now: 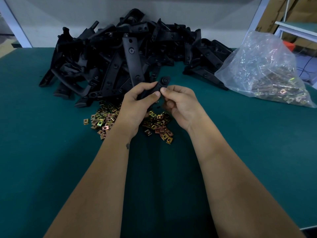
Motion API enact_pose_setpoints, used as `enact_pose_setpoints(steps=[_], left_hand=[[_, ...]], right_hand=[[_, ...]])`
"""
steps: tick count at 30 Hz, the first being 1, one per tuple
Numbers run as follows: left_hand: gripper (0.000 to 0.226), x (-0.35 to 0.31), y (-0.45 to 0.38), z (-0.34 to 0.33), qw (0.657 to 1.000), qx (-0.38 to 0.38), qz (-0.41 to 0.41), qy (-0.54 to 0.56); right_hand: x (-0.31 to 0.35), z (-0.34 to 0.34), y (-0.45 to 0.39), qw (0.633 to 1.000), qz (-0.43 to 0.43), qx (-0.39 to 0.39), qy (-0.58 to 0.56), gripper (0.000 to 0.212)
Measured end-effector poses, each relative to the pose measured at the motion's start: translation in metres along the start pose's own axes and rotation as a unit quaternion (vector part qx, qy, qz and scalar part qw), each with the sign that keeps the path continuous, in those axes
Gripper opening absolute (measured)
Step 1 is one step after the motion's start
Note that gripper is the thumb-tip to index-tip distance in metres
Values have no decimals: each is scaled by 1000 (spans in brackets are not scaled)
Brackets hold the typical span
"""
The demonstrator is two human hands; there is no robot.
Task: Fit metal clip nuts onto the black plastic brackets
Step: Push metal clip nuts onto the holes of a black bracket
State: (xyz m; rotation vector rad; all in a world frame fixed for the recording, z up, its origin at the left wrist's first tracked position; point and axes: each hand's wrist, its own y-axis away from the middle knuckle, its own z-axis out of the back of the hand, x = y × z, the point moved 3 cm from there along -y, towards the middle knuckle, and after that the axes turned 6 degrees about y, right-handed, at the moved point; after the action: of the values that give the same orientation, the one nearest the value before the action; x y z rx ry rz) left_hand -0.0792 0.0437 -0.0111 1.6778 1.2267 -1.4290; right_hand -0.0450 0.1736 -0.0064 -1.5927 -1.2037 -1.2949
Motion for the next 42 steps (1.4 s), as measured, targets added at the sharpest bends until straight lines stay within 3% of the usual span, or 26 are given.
enact_pose_setpoints(steps=[10,29,37,42], left_hand=[[23,-3,2,-6,999,2,-26,21],[20,-3,1,-5,999,21,-33,-18],[24,-4,4,-11,998,2,-58,31],[27,-4,1,-6,999,9,-42,20]], right_hand=[[-2,-8,0,996,0,-18,-91,30],[3,-8,1,999,15,3,-49,27],[6,-9,1,998,33,-10,-56,25],[7,-8,2,996,76,-52,10,25]])
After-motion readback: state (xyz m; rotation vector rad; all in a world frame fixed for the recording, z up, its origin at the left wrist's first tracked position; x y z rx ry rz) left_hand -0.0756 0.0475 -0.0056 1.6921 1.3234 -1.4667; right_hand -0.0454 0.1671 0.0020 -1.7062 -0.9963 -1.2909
